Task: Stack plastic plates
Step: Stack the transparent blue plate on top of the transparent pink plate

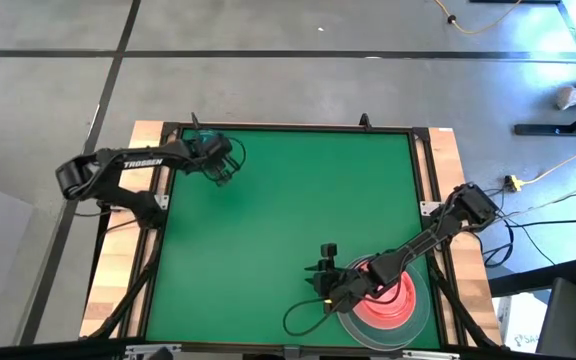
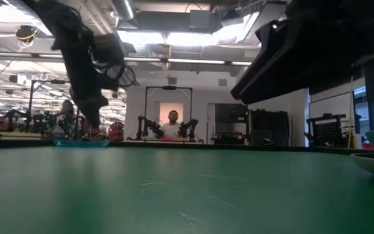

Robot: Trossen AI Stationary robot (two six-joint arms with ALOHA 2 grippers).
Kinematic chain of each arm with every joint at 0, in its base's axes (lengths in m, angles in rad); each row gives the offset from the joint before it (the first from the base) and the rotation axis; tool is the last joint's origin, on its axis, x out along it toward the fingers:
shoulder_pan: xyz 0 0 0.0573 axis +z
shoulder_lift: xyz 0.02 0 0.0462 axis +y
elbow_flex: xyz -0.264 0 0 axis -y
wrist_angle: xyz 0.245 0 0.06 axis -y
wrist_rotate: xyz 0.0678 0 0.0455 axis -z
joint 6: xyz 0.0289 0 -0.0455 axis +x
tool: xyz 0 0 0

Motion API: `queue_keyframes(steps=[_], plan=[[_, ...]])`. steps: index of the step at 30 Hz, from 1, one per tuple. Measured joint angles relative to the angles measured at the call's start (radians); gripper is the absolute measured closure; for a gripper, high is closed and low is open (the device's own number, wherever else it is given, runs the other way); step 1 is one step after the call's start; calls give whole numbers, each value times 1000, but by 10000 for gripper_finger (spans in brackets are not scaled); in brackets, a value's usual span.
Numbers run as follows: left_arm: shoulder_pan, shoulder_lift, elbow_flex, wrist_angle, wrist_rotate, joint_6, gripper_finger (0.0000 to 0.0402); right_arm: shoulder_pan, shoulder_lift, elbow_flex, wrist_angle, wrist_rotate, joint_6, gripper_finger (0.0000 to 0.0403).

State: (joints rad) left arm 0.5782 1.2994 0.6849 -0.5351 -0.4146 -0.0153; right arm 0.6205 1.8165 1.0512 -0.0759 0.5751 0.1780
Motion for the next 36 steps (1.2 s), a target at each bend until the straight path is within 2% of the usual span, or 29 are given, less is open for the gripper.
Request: queue_keyframes(steps=[8,14,22,26,36], plan=[[119,165,0,125,108,59,256,0,1,0,-1,0,0,276],[147,256,5,144,58,79,258,0,1,0,-1,9,-3,276],[152,265,3,162,37,78,263,0,1,0,-3,24,-4,276],[155,266,3,166,40,78,288,0,1,0,-3,24,-4,276],[149,269,0,182,56,104,393,0,1,0,-4,24,-4,276]])
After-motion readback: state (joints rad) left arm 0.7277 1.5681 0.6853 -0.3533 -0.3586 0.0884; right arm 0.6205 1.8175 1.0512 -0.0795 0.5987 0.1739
